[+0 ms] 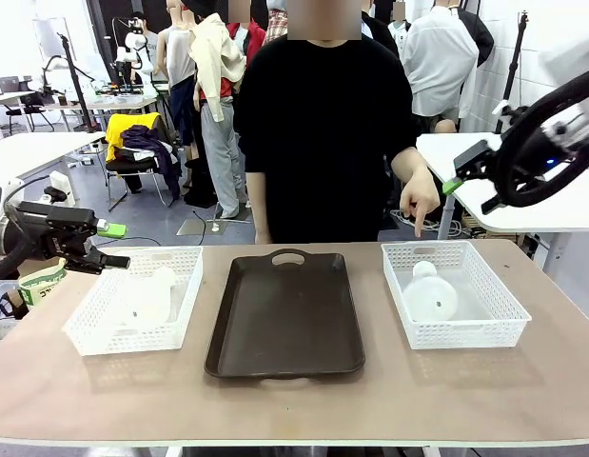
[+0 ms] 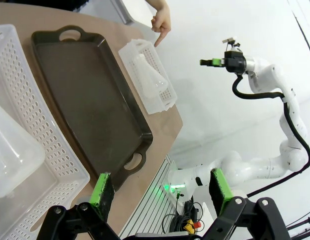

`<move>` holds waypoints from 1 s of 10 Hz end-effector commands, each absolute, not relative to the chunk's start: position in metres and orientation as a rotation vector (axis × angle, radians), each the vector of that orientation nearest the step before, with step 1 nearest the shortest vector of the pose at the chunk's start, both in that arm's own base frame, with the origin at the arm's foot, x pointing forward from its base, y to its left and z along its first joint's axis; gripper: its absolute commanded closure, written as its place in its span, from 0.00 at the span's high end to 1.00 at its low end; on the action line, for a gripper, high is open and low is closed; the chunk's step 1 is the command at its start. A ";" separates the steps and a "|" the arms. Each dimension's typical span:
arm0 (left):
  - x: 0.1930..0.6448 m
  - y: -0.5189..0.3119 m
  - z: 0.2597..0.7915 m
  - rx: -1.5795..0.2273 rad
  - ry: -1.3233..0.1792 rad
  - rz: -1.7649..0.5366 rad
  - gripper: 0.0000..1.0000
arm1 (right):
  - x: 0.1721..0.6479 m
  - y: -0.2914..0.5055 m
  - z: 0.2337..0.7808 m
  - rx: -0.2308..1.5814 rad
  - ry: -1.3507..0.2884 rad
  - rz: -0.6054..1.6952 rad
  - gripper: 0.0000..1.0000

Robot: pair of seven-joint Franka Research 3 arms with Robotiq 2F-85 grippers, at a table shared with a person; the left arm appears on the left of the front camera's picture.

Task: Prepare the laboratory tools.
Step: Pick up the Big flask that the person points to.

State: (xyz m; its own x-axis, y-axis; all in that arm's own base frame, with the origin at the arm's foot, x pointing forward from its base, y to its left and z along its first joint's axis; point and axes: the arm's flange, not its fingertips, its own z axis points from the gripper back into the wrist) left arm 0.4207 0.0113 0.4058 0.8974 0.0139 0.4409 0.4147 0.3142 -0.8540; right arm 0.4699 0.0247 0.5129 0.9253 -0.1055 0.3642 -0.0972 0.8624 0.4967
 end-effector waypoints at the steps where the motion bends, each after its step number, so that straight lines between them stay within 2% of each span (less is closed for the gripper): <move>1: 0.420 0.012 0.406 -1.239 -0.409 -0.276 1.00 | 0.497 0.050 0.498 0.397 -0.222 -0.074 1.00; 4: 0.420 0.012 0.406 -1.239 -0.409 -0.276 1.00 | 0.533 0.071 0.476 0.255 -0.123 -0.132 1.00; 7: 0.420 0.012 0.406 -1.239 -0.409 -0.276 1.00 | 0.555 0.077 0.444 0.199 -0.082 -0.156 1.00; 10: 0.420 0.012 0.406 -1.239 -0.409 -0.276 1.00 | 0.544 0.074 0.446 0.223 -0.102 -0.139 1.00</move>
State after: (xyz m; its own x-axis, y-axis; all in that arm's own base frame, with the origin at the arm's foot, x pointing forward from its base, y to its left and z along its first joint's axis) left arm 0.4208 0.0113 0.4055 0.8978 0.0137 0.4402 0.4140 0.3145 -0.8542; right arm 0.5506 0.0737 0.4397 0.9859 -0.1495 0.0756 0.1289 0.9651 0.2279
